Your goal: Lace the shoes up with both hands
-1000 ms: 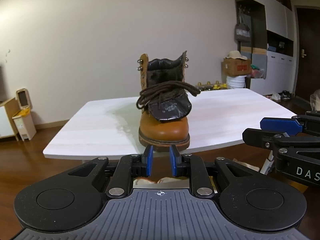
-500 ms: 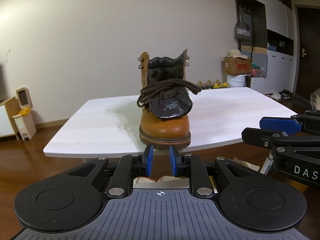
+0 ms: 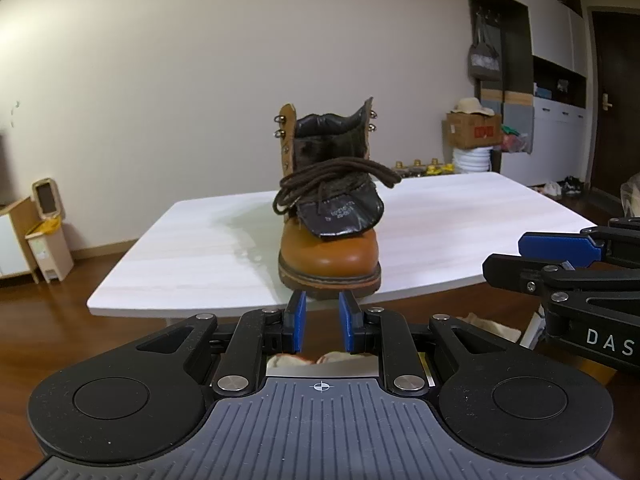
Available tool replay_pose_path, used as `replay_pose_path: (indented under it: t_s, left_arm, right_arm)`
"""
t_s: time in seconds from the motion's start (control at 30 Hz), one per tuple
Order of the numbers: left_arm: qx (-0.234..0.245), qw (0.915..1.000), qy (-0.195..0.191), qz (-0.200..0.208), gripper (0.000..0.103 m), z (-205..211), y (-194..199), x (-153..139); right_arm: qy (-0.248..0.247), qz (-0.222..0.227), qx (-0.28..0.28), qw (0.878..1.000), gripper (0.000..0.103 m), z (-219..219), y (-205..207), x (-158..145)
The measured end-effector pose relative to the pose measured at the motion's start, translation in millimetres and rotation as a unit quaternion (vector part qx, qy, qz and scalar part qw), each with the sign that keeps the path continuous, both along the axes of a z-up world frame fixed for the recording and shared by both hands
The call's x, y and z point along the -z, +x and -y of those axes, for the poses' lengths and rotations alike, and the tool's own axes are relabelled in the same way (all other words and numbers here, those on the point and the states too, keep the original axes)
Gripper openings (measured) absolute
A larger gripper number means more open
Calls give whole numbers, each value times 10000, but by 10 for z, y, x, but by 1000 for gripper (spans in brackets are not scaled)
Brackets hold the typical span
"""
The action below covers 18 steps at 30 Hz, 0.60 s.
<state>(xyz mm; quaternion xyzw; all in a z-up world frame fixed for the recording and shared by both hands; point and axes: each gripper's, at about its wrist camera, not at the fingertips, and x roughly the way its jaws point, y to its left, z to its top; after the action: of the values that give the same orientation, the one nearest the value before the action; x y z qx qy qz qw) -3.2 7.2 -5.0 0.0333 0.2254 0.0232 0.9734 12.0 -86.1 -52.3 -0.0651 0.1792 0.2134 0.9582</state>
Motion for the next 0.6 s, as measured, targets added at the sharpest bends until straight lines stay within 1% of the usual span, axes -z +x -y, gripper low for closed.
replay_pose_path:
  t_s: [0.6]
  left_arm:
    - [38, 10000, 43, -18, 20, -1, 30, 3]
  right_arm:
    - [-25, 11, -10, 10000, 36, -38, 8, 19]
